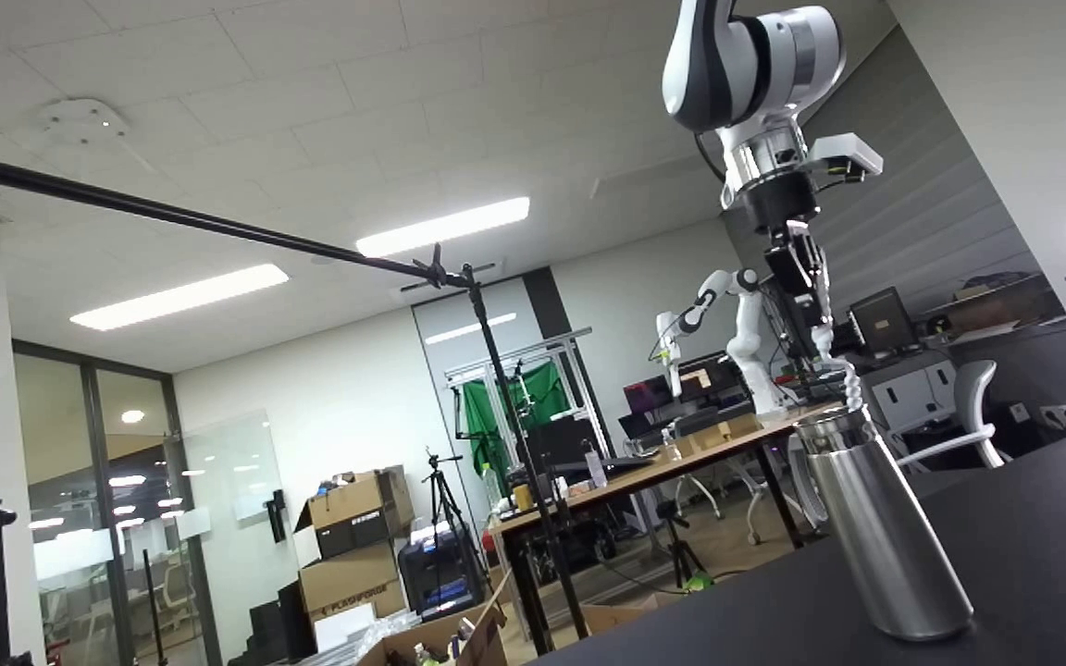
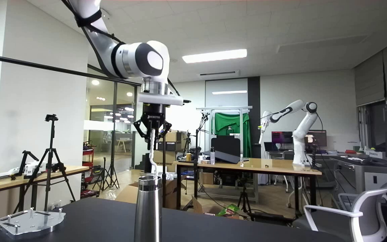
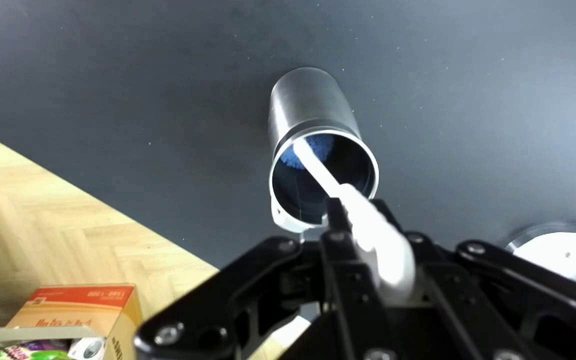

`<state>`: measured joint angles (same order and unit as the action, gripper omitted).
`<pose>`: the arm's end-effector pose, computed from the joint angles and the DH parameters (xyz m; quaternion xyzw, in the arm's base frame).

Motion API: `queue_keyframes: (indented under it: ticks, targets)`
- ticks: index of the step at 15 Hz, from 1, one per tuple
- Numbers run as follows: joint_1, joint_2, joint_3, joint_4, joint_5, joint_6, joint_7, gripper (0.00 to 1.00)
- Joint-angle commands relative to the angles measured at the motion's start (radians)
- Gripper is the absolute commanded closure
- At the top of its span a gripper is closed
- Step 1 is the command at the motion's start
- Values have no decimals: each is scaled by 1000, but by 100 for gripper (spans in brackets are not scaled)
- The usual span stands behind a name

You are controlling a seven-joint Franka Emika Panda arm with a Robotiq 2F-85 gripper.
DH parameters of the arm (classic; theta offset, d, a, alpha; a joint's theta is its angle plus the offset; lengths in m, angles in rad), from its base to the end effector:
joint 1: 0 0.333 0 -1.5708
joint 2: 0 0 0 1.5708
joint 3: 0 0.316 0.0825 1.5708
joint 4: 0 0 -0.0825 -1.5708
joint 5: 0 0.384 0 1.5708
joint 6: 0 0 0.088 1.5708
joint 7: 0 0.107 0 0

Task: Pick up the white rod, move it within the silver cup and put the white rod on the table.

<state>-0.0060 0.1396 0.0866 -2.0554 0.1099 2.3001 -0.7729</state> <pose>0.5823 0.0483 0.3802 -0.9219 -0.3806 -0.0660 0.0281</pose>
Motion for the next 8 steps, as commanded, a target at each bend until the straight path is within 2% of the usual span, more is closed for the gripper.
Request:
queue_keyframes:
  ticks: [1,8]
  targets:
    - [-2,-7,-6,48,8,-32,-6,96]
    - [7,85,18,30,30,16,-39,96]
